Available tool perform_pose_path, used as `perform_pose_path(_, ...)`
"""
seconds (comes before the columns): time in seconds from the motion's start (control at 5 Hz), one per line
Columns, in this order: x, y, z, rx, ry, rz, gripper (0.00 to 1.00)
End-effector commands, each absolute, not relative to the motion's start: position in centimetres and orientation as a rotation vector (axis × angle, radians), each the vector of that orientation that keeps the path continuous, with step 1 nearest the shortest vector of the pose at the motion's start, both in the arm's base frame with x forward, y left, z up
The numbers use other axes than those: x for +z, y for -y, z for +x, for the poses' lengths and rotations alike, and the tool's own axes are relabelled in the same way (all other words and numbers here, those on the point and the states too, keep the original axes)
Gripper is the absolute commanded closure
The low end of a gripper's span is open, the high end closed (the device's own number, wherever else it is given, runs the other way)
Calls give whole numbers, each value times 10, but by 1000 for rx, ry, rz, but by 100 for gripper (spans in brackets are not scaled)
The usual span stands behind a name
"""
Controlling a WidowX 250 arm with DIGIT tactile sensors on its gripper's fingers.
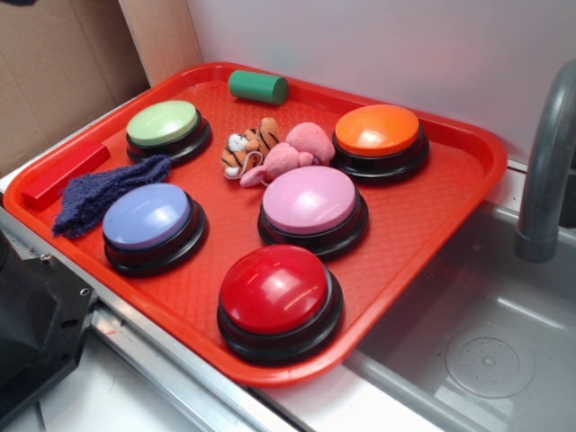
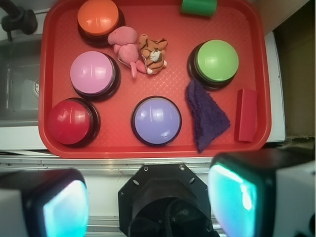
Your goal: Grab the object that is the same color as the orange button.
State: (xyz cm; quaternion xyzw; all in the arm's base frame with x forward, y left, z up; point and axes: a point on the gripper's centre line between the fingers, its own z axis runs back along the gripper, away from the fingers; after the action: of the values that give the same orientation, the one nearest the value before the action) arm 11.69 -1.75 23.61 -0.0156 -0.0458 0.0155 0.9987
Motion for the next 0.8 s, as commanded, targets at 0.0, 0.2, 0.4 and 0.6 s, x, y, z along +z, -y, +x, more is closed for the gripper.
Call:
perform_pose_path(0.0, 236, 17, 117, 31, 92, -31, 0)
perform_pose_path(0.2, 231, 11, 132, 100, 98, -97, 0)
perform_pose_path(0.4, 223, 7, 144, 188, 104, -121, 0)
perform_pose_path(0.6, 202, -1, 170, 278, 135, -146, 0)
